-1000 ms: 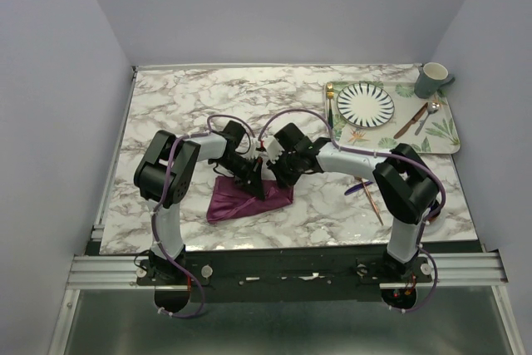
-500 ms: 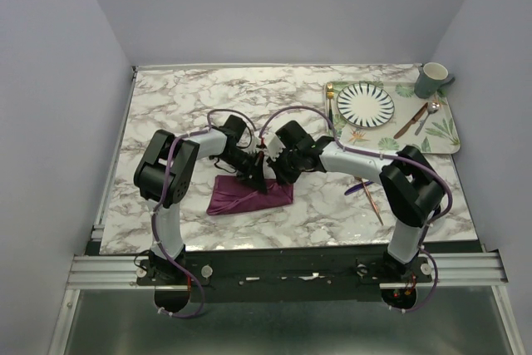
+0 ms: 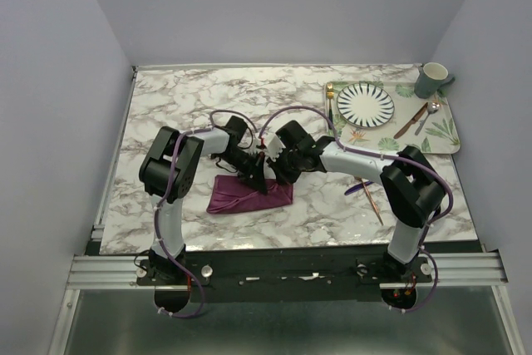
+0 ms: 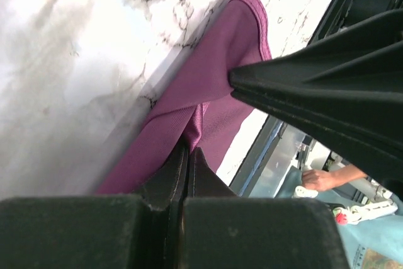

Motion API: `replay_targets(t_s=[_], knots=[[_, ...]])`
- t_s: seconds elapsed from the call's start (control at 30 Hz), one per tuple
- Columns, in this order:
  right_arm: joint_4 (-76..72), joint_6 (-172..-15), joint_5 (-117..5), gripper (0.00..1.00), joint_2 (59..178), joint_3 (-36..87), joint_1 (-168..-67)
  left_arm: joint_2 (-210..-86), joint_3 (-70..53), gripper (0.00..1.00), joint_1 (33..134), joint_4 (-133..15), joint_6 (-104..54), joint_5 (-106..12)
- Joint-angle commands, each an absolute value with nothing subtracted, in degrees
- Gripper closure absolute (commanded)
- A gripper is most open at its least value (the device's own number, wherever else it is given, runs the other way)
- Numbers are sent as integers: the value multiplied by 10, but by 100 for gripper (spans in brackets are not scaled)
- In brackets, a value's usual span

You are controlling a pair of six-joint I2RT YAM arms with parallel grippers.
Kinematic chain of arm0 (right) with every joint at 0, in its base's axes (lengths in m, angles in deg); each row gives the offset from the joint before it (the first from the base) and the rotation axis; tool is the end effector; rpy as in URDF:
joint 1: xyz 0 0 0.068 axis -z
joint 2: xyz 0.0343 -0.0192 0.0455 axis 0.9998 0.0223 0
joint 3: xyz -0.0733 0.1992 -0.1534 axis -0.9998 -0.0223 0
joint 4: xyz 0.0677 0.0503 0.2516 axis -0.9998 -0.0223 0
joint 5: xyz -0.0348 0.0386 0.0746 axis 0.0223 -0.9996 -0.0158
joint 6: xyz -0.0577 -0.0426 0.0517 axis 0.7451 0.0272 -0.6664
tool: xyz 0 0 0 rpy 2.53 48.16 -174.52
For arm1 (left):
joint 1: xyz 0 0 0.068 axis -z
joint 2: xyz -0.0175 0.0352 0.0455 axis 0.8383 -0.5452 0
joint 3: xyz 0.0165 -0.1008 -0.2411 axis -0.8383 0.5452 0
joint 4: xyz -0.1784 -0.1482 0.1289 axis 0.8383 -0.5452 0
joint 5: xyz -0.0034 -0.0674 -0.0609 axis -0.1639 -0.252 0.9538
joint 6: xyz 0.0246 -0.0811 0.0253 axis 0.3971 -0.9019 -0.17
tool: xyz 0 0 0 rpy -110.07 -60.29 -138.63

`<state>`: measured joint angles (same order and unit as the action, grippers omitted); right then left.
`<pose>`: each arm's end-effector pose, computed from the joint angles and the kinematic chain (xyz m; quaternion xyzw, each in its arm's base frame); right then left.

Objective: Fold the napkin into a case and place the utensils inside
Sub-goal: Stuff the top corner of the smaller-rectangle-folded napkin into the folded napkin.

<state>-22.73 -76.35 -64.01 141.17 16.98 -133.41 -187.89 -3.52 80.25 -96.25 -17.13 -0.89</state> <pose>0.2662 0.2932 0.1313 -0.4722 0.8272 0.2076 0.2229 0.2990 -0.1986 0.0780 -0.1794 -0.8689 0.4581 0.0544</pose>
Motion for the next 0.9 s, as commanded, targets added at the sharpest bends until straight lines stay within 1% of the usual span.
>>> replay_targets(t_s=[0.0,0.5,0.87], knots=[[-224,-752,-619,99,1394,162,-1338,-1872,-24,100,790,-984,-157,-11],[-201,-747,-673,99,1363,143,-1338,-1877,-29,100,786,-970,-188,-14],[-200,-745,-695,99,1382,149,-1338,-1883,-53,100,788,-965,-193,10]])
